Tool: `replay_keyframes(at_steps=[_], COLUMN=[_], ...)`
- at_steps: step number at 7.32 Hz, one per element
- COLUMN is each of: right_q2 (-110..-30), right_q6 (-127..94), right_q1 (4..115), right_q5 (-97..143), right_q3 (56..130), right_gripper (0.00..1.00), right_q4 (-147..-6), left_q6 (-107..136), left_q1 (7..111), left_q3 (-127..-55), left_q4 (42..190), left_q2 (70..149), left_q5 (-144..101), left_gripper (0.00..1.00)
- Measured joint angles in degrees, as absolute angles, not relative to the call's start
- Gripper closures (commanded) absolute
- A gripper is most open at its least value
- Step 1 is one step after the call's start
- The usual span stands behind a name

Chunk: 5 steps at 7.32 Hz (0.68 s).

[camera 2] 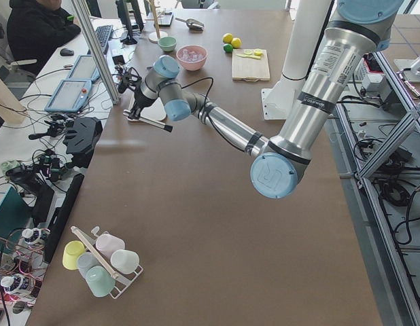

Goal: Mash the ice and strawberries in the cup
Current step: 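Carry the silver muddler with the left gripper over the light-blue cup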

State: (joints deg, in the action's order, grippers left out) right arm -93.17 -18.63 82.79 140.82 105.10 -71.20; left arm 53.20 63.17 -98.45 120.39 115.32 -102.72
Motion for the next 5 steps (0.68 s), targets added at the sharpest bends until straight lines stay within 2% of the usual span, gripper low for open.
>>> replay_keyframes(at_steps=[3,5], right_q2=[-94.29,-95.23], right_q6=[-18.63,-18.63], right_q1=[81.79,81.59], right_q5=[141.38,142.74], right_q3=[103.92,103.77], right_gripper=[0.02,0.02], right_q4=[-71.12,-70.81], left_q6=[56.72,59.89], left_q1=[47.37,35.01], left_q3=[-106.77,-107.37], left_q4=[119.21,116.00], left_q2=[116.91,120.74], left_q5=[-72.31,-55.25], left_gripper=[1.00,1.00])
